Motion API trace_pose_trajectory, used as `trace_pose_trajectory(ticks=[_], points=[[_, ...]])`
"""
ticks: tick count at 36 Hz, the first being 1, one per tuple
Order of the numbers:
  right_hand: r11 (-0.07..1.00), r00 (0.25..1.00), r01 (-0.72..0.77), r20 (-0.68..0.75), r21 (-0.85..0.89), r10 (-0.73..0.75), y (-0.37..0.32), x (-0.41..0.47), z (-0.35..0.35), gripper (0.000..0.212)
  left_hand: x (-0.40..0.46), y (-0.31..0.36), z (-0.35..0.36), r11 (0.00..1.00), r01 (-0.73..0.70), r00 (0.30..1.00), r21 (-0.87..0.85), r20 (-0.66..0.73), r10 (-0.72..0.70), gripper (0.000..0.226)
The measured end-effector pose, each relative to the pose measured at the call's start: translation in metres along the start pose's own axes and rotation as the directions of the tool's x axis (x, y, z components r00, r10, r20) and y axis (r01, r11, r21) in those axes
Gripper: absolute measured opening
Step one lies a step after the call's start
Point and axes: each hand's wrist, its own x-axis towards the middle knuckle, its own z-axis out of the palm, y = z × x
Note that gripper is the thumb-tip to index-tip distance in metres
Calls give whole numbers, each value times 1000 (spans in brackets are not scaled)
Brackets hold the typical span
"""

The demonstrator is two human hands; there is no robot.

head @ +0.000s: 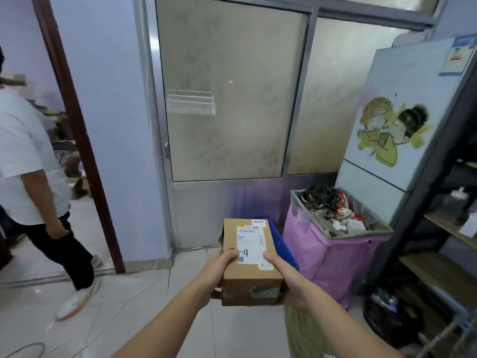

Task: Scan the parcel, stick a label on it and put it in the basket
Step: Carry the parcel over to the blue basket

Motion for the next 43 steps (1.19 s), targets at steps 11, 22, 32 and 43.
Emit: trace_pose_trajectory(ticks=[11, 22, 32, 43], points=[[998, 999, -30, 40, -48, 32, -71, 123, -38, 77, 135, 49, 0, 1000, 14, 1000, -14, 26, -13, 47], [998, 999, -35, 27, -50, 36, -145, 264, -35, 83, 285, 100, -48, 1000, 22, 994, 8, 105, -22, 59], [999, 999, -42, 10, 20, 42, -200, 358, -33, 75, 405, 142, -78, 997, 56, 977, 55, 203, -66, 68], [996, 994, -71, -77, 46, 74, -235, 444, -88, 78, 524, 169, -47, 998, 53, 951, 46, 303, -64, 58]])
